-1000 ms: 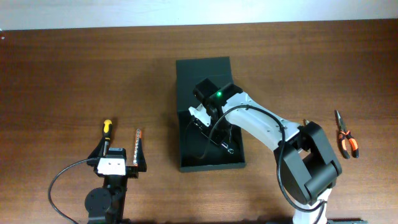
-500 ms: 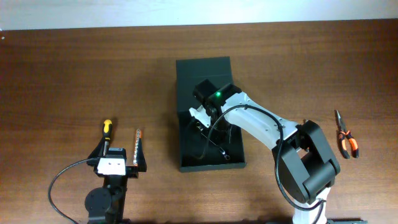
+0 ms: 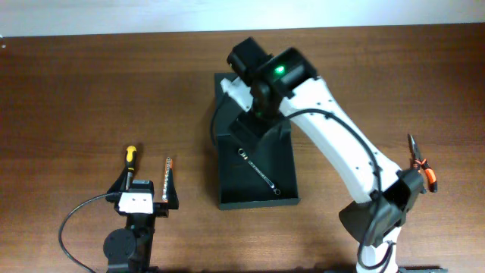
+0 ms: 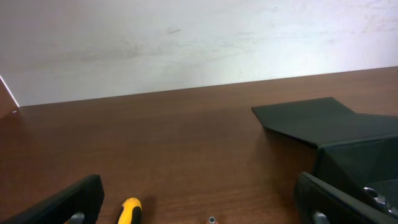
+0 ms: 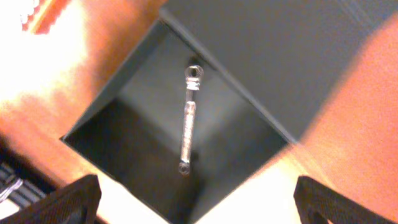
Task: Pack container
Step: 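Move the right gripper back over the red-handled cutting pliers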
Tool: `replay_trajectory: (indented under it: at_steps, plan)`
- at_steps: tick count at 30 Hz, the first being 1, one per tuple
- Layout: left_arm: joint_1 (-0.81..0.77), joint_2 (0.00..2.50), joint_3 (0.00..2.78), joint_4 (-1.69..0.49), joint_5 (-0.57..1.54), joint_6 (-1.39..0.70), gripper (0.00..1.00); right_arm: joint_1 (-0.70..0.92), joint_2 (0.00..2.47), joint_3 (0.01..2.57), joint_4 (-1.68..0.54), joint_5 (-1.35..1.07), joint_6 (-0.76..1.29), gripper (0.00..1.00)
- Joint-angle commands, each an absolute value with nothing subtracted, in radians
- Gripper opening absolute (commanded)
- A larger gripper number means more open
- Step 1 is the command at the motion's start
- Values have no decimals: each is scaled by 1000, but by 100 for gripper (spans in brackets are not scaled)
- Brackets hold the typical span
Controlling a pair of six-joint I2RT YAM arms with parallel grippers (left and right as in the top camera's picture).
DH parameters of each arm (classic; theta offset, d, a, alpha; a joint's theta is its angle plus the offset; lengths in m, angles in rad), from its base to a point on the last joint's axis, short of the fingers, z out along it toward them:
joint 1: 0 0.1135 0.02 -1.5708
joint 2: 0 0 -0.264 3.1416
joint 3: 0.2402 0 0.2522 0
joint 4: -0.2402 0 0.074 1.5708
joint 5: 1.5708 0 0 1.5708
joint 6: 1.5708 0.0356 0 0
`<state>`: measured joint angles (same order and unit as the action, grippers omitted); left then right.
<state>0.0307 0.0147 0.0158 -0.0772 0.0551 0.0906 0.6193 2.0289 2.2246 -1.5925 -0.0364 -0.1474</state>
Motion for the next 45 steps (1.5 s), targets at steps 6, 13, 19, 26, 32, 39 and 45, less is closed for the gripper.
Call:
replay_trajectory:
  at_steps: [6,13,19,26,32,39,45]
  plan:
    - [36,7,9,-75,60,110,99,475,1892,2361,-1699,147,-13,99]
    - [36,7,9,-75,59,110,99,252,1566,2032,-1699,142,19,99]
    - [36,7,9,-75,59,110,99,-12,1279,1706,-1565,105,46,99]
    - [36,7,9,-75,59,110,99,-171,1195,1652,-1535,63,46,99]
    - [36,7,9,-75,59,110,99,-173,1229,1524,-1457,64,4,99]
    - [36,7,9,-75,59,110,99,-172,1360,1273,-1278,-195,-204,99]
    - [36,7,9,-76,59,110,99,-171,1549,1245,-1201,-195,-189,99]
